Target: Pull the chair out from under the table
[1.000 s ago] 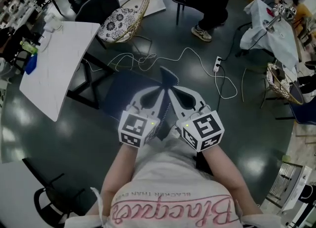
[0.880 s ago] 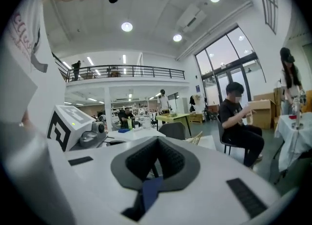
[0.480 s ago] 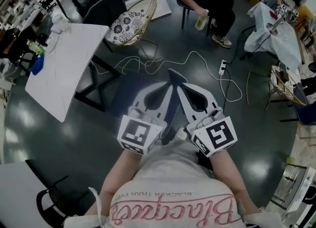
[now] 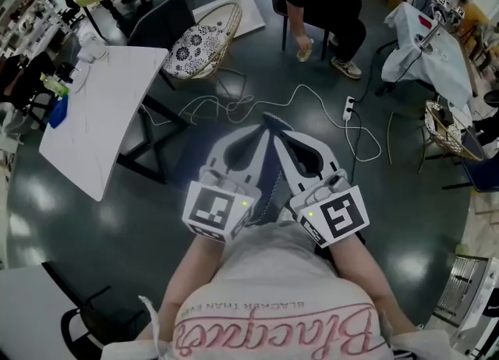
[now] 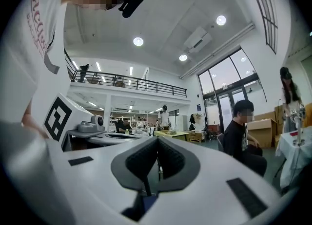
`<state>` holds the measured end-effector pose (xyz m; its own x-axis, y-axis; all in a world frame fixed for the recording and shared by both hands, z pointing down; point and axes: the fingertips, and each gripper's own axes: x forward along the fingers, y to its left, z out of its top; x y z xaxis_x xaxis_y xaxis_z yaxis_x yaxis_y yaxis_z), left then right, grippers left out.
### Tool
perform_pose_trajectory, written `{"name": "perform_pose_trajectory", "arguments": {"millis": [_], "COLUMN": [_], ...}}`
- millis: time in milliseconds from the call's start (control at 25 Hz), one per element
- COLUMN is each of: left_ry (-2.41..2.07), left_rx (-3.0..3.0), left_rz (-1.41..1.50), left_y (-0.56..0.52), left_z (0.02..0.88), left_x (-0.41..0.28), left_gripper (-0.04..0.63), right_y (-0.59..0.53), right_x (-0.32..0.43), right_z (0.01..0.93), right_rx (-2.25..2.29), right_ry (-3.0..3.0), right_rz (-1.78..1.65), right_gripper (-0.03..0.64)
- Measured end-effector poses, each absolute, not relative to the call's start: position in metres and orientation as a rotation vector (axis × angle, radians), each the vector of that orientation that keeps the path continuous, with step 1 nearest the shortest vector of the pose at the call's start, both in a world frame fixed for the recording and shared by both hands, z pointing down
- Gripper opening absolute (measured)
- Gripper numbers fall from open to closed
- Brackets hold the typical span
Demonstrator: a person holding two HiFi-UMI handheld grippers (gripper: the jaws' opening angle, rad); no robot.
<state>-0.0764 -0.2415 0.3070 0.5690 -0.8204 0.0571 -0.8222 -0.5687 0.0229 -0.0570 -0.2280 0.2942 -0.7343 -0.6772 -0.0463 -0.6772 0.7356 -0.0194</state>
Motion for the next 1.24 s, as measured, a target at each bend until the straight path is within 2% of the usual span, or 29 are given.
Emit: {"name": "perform_pose_trajectory", "arguments": {"millis": [1240], "left_ry": [-1.456], "left_rx": [2.693], "left_rz": [0.105], "left_y": [-0.254], "left_z": [0.323], "left_x": [-0.074], "left_gripper": [0.005], "right_y": [-0.242], "right_x": [-0.061], "right_z": [0.320], "right_rx": [-1.096], "right_ry": [2.958], "right_rz": [-0.067], "right_gripper": [0.003]}}
